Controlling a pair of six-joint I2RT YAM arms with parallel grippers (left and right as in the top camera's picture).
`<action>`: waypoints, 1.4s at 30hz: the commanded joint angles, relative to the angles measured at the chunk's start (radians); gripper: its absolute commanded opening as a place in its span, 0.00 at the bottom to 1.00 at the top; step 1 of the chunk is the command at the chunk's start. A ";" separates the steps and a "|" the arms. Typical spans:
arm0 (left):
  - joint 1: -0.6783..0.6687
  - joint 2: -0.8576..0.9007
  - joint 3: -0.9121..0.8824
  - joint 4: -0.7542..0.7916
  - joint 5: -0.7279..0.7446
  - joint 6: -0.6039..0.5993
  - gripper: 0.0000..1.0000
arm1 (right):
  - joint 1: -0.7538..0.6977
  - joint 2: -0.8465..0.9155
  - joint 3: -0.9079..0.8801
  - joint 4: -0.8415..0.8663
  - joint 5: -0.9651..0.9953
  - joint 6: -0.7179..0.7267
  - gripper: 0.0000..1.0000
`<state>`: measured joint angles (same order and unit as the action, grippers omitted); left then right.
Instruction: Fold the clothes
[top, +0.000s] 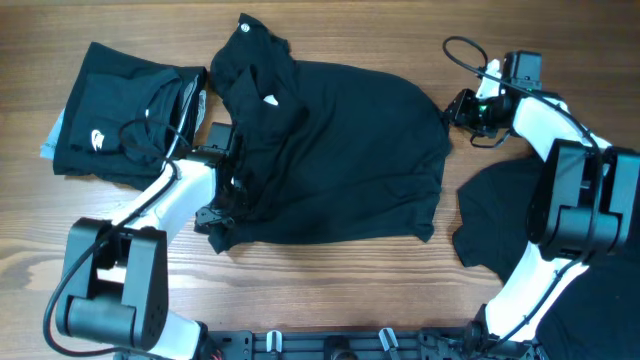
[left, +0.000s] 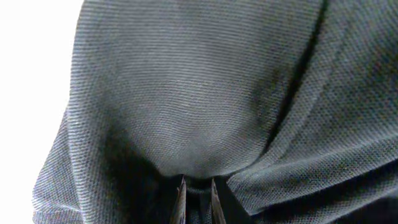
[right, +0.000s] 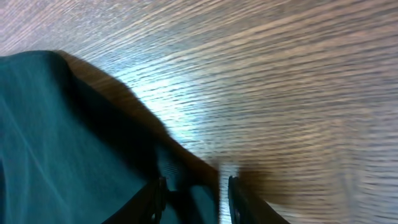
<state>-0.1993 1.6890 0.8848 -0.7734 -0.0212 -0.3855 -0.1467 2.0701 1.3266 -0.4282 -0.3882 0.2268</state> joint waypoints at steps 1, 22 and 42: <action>0.035 0.017 -0.043 -0.002 -0.059 -0.031 0.15 | 0.025 0.046 0.002 0.002 -0.005 0.009 0.34; 0.034 0.017 -0.043 0.002 -0.059 -0.031 0.16 | -0.118 -0.088 0.168 -0.003 0.119 0.076 0.45; 0.034 0.017 -0.043 0.007 -0.047 -0.031 0.18 | 0.005 0.067 0.085 -0.108 0.039 0.104 0.17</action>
<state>-0.1810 1.6836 0.8787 -0.7681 -0.0216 -0.4034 -0.1444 2.1040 1.4216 -0.5385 -0.2920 0.3336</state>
